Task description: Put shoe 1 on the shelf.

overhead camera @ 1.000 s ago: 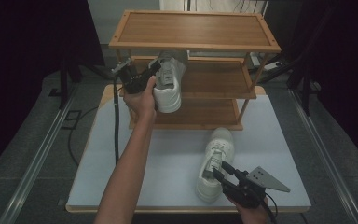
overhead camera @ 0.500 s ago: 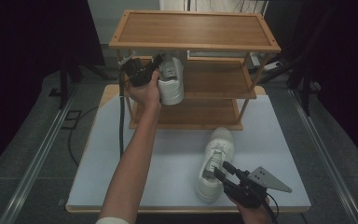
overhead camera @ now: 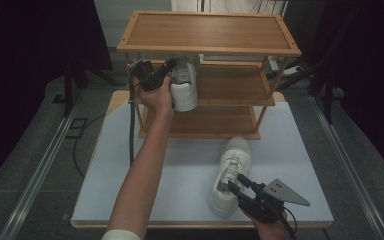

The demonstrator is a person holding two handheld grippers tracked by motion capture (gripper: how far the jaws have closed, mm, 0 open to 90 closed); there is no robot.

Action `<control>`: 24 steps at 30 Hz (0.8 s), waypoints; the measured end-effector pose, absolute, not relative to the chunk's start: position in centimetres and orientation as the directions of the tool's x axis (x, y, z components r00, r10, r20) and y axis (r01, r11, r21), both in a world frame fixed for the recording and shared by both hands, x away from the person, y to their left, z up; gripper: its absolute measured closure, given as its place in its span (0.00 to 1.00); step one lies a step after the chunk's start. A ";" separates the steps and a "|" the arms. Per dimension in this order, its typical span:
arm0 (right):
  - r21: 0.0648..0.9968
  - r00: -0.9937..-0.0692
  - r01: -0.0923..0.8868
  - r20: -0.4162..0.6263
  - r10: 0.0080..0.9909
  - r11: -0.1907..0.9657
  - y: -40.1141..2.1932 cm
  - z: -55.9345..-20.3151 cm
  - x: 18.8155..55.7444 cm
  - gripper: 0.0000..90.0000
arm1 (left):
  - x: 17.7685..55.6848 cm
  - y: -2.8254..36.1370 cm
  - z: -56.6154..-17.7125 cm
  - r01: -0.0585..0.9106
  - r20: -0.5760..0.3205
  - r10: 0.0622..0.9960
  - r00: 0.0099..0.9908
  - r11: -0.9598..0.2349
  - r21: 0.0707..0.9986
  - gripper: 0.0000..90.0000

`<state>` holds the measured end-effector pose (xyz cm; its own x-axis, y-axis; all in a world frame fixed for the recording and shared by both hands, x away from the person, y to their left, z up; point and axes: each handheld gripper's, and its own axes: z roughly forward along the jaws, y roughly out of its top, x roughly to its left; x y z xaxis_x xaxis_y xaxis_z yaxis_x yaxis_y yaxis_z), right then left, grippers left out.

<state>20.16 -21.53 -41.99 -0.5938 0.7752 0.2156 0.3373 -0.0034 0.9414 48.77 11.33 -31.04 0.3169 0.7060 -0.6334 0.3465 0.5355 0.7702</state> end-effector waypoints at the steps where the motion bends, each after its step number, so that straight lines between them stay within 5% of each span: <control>1: 0.941 -0.594 0.337 0.216 0.775 -0.003 -21.5 -42.0 20.2 0.61 | 48.7 11.5 -31.1 0.367 -0.624 0.711 0.323 0.514 0.775 0.82; 17: 0.942 -0.596 0.337 0.211 0.774 0.003 -21.4 -42.1 20.2 0.61 | 49.4 12.0 -31.7 0.405 -0.698 0.617 0.364 0.570 0.715 0.63; 24: 0.941 -0.597 0.338 0.212 0.773 0.003 -21.3 -42.2 20.2 0.61 | 48.6 13.0 -31.6 0.419 -0.656 0.631 0.415 0.507 0.753 0.55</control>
